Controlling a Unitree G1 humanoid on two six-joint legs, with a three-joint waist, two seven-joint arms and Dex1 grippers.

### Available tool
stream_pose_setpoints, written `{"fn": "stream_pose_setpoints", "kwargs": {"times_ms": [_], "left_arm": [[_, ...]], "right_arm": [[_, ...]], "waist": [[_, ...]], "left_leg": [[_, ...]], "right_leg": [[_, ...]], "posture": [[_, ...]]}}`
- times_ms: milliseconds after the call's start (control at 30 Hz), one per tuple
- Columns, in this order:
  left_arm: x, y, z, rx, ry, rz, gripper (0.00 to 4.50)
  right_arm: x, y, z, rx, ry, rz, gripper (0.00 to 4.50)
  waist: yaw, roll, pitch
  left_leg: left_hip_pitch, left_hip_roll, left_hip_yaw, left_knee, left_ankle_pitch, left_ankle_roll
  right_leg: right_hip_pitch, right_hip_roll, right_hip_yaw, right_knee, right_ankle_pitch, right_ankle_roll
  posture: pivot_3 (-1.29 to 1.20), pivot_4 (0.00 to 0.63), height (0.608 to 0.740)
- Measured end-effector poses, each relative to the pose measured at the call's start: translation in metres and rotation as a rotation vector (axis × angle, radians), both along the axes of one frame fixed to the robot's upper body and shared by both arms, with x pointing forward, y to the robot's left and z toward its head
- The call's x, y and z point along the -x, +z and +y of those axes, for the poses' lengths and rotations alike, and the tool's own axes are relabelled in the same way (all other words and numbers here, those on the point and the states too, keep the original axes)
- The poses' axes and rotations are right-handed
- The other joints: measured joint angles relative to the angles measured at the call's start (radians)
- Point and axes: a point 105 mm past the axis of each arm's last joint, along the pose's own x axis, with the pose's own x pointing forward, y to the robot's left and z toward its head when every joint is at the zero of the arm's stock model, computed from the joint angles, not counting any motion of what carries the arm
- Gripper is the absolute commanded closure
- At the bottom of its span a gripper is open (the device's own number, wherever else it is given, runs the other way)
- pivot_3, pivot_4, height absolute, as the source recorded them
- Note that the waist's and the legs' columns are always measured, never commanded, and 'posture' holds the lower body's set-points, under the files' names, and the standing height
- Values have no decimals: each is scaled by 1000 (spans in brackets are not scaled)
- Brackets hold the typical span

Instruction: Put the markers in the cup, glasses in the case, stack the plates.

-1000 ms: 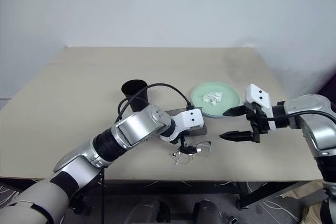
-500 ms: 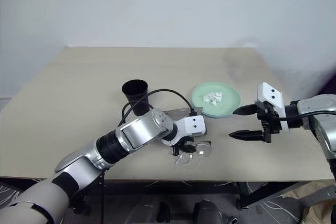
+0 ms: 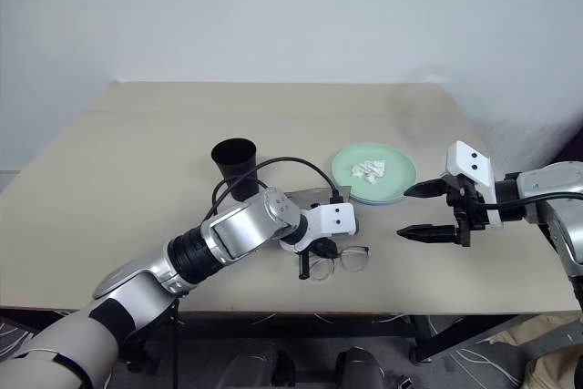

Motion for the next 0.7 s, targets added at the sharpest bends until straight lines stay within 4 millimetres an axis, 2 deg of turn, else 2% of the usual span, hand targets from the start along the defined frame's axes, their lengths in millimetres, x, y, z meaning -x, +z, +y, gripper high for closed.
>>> {"fn": "stream_pose_setpoints", "kwargs": {"times_ms": [433, 567, 700], "left_arm": [[-3, 4, 3, 12, -11, 4, 4485], [-17, 21, 17, 25, 23, -10, 4485], [-31, 48, 27, 54, 45, -62, 4485]], "right_arm": [[-1, 2, -2, 11, -12, -11, 0], [-2, 4, -2, 12, -14, -17, 0], [-7, 9, -3, 8, -24, -38, 0]], "waist": [[0, 0, 0], [0, 0, 0], [0, 0, 0]], "left_leg": [[0, 0, 0, 0, 0, 0], [0, 0, 0, 0, 0, 0], [0, 0, 0, 0, 0, 0]], "right_leg": [[0, 0, 0, 0, 0, 0], [0, 0, -1, 0, 0, 0], [0, 0, 0, 0, 0, 0]], "posture": [[0, 0, 704], [0, 0, 704], [0, 0, 704]]}}
